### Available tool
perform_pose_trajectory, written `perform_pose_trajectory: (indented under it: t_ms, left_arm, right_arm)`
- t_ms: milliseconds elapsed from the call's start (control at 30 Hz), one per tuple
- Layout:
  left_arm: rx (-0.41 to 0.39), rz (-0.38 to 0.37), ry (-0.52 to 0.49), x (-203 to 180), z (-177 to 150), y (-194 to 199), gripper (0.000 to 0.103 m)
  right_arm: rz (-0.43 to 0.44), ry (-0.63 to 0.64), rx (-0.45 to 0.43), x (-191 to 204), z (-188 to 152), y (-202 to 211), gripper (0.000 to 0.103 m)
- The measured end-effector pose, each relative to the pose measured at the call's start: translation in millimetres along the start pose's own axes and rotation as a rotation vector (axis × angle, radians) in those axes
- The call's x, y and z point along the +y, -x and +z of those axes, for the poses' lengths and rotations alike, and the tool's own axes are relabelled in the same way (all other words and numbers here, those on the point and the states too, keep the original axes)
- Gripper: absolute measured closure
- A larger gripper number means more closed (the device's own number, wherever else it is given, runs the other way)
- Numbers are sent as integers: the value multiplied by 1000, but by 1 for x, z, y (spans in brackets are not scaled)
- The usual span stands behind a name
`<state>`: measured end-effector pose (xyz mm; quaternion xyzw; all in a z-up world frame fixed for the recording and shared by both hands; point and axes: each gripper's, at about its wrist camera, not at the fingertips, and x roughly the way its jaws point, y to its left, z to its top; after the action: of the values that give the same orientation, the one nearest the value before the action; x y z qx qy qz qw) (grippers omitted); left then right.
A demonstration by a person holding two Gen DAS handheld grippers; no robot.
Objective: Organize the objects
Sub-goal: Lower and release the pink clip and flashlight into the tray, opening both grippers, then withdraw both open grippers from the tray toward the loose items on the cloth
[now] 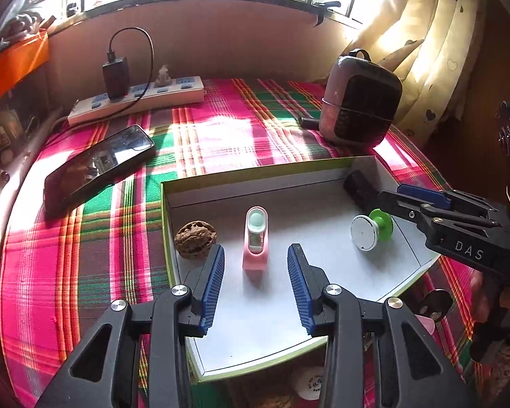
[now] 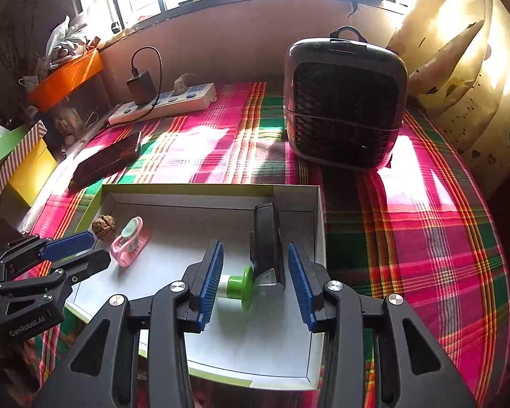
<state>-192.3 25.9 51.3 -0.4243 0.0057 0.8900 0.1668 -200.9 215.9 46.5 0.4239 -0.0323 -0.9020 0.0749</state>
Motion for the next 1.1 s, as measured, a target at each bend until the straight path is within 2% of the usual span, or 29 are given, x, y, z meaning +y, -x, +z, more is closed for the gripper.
perform_pose_trajectory:
  t_ms: [67, 333, 500, 733, 1100]
  left_arm:
    - [-11, 17, -12, -3, -4, 8, 66]
    - [-51, -1, -4, -4, -24, 40, 65]
    - [-71, 13, -6, -5, -38, 53, 64]
    - [-70, -8, 17, 3, -63, 64, 64]
    - [-50, -34, 29, 11, -100, 68, 61]
  right_arm:
    - [3, 2, -12, 2, -4, 8, 62]
    - [4, 16, -53, 11, -25, 40, 62]
    - [8, 15, -62, 12, -40, 51, 62]
    - [-34, 60, -82, 13, -64, 63, 62]
    - [-35, 25, -80, 0, -95, 73, 62]
